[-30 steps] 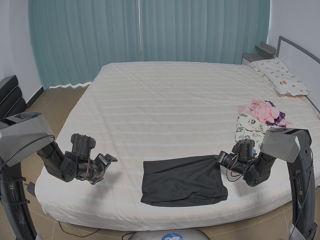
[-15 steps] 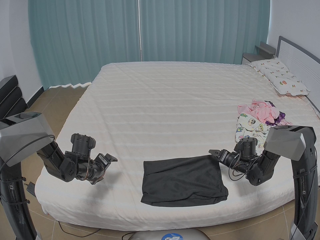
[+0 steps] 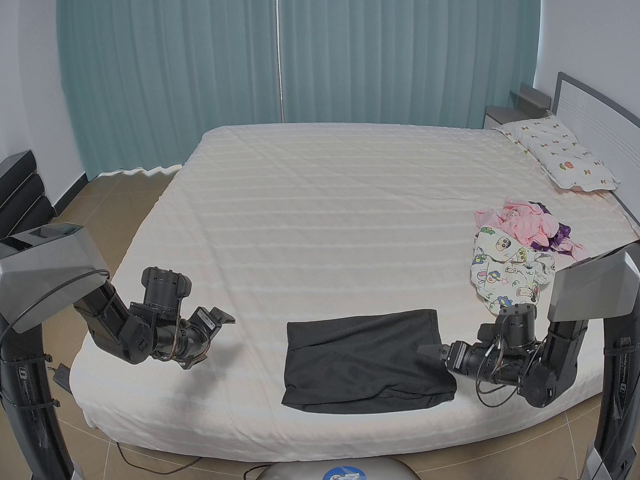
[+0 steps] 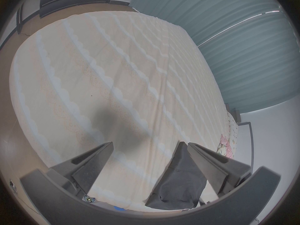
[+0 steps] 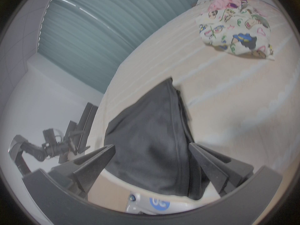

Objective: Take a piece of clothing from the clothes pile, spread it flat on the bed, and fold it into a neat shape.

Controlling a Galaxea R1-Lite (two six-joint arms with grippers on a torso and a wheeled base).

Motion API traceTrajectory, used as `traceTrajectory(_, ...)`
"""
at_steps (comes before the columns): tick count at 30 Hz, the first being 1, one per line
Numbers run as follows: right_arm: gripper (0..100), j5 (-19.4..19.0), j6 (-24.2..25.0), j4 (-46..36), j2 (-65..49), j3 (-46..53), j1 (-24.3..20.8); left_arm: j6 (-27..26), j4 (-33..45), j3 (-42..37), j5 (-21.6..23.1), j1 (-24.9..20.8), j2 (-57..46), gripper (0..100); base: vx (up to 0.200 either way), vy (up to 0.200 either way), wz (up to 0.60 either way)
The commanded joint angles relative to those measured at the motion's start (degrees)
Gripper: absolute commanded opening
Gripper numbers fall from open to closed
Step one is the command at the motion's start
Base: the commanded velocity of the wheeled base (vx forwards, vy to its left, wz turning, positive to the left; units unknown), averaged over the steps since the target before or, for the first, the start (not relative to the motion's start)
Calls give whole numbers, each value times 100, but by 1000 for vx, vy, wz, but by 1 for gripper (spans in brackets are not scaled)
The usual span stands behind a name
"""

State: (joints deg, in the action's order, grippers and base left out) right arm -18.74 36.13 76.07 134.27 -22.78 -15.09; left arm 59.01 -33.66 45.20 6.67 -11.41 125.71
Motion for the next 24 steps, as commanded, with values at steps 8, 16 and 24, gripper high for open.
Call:
traceTrajectory(8,100,-271,-194,92,64,450,-20,-4,0,-11,1,-2,-3,100,0,0,0)
traceTrajectory(16,0,-244,-607,92,231,459,24,-4,0,-11,1,-2,6,100,0,0,0)
traceTrajectory(24,0,-244,-959,92,179,652,182,-4,0,-11,1,-2,-3,100,0,0,0)
